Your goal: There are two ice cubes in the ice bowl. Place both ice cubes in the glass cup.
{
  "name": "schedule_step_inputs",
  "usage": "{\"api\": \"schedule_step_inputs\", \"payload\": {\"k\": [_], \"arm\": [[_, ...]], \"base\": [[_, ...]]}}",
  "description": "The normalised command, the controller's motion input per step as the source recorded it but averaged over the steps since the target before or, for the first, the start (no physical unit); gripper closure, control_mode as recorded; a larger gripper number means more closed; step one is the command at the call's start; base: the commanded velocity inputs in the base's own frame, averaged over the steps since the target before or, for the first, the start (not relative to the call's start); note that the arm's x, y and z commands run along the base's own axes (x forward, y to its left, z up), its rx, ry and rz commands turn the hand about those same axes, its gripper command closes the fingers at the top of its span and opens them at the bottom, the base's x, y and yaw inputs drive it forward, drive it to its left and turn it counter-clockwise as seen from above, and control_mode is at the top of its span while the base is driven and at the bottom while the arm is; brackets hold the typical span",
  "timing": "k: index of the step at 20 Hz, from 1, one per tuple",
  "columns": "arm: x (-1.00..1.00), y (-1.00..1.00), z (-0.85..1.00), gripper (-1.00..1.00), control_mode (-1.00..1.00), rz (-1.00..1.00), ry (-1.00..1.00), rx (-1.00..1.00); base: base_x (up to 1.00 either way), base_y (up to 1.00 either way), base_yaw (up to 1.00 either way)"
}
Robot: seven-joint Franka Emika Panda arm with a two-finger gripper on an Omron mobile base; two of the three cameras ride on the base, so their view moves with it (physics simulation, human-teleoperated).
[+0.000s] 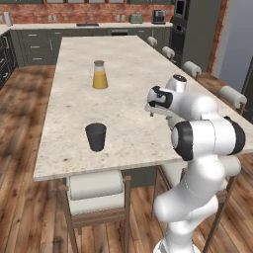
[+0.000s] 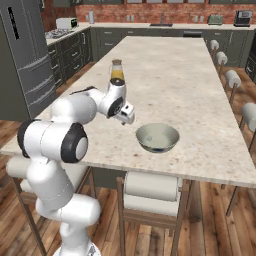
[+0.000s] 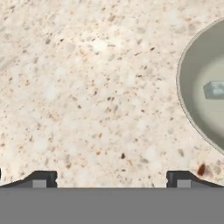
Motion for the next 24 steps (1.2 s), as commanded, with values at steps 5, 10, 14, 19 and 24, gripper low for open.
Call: {"api": "schedule_step_inputs", "payload": {"k": [5,10,14,19,24], "arm": [[0.0,-1.0,-0.06,-1.0,-1.0,-0.01,0.0,0.07],[0.0,-1.0,-0.29,-1.0,-1.0,0.0,0.0,0.0],[0.0,-0.88,-0.58,-1.0,-1.0,0.0,0.0,0.0],[0.17,-0.05,-0.26,-1.0,-1.0,-0.01,0.03,0.0],[0.34,0.08,-0.22,-1.0,-1.0,-0.06,0.05,0.0]], "base": [[0.0,0.0,0.0],[0.0,0.0,0.0],[0.0,0.0,0.0],[0.0,0.0,0.0],[0.0,0.0,0.0]]}}
